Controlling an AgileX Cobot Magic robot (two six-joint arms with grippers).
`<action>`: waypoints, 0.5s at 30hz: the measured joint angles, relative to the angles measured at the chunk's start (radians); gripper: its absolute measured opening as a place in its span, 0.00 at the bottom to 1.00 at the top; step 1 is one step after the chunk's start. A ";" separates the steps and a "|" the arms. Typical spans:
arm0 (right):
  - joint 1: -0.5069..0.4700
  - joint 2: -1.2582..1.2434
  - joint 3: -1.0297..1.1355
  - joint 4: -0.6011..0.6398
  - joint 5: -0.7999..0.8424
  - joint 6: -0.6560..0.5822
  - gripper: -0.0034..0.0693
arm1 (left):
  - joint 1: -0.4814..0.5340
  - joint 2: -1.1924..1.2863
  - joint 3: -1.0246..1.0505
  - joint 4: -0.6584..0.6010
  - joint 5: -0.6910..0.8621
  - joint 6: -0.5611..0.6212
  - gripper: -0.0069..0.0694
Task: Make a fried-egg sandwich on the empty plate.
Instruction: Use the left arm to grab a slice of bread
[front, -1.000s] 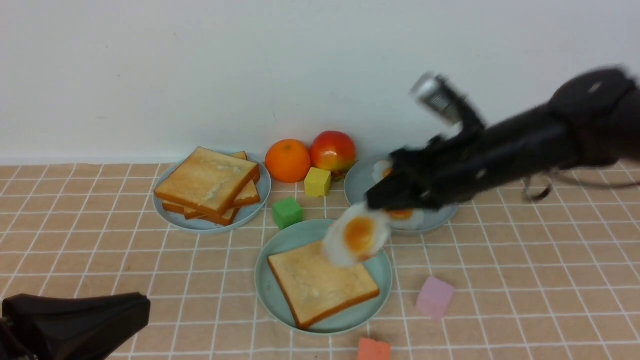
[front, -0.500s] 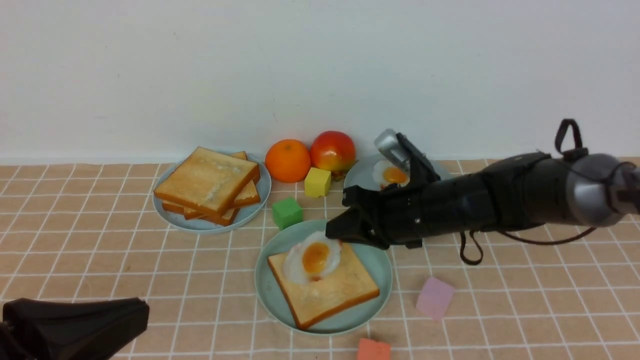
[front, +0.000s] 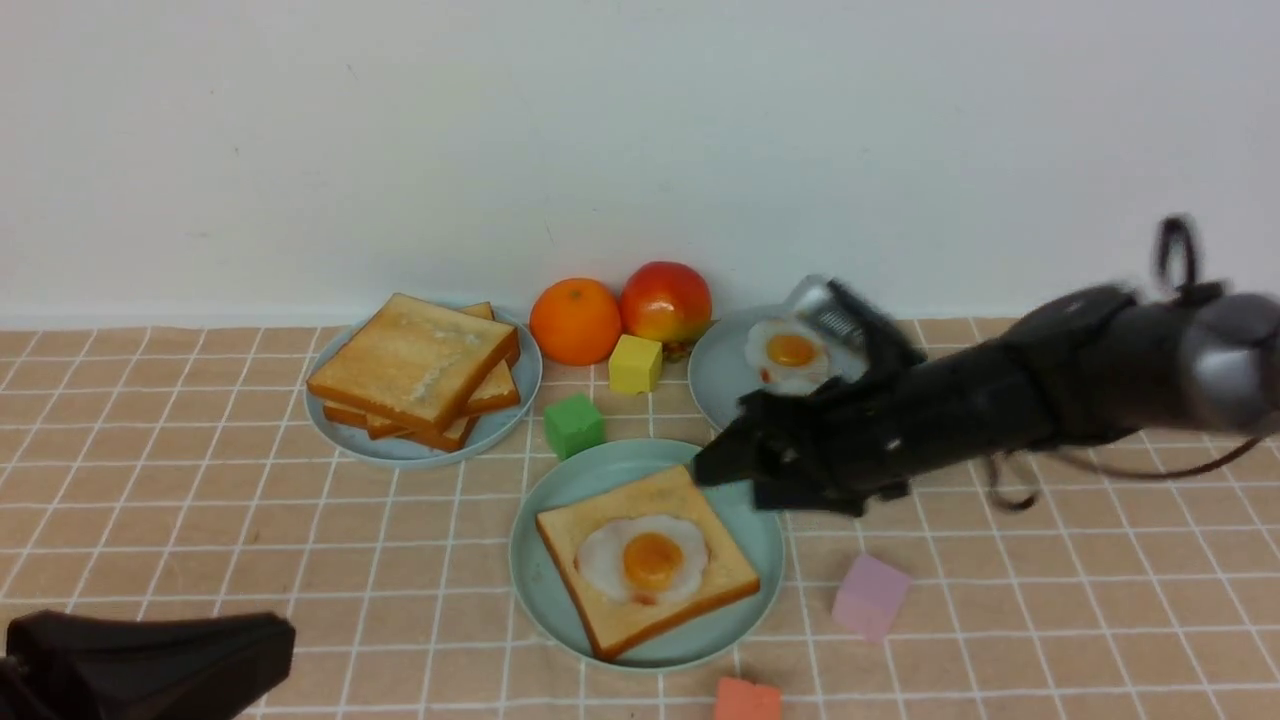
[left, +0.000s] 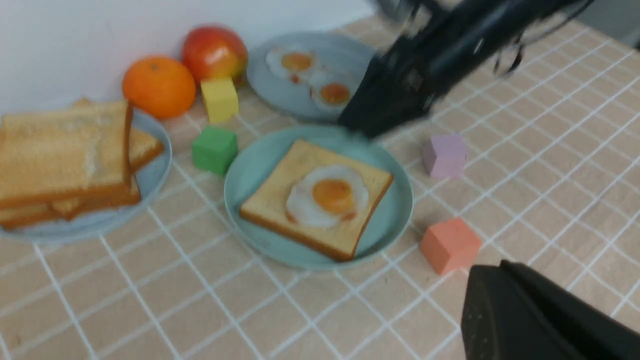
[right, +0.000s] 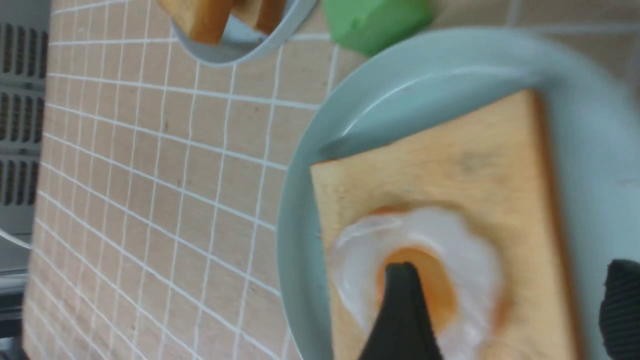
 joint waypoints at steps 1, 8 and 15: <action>-0.003 -0.008 0.000 -0.010 0.000 0.007 0.73 | 0.000 0.001 0.000 0.000 0.005 -0.004 0.08; -0.061 -0.369 0.000 -0.460 0.148 0.267 0.38 | 0.000 0.216 -0.120 0.022 0.078 -0.138 0.08; -0.006 -0.688 0.000 -0.842 0.315 0.604 0.04 | 0.027 0.640 -0.374 0.104 0.198 -0.104 0.07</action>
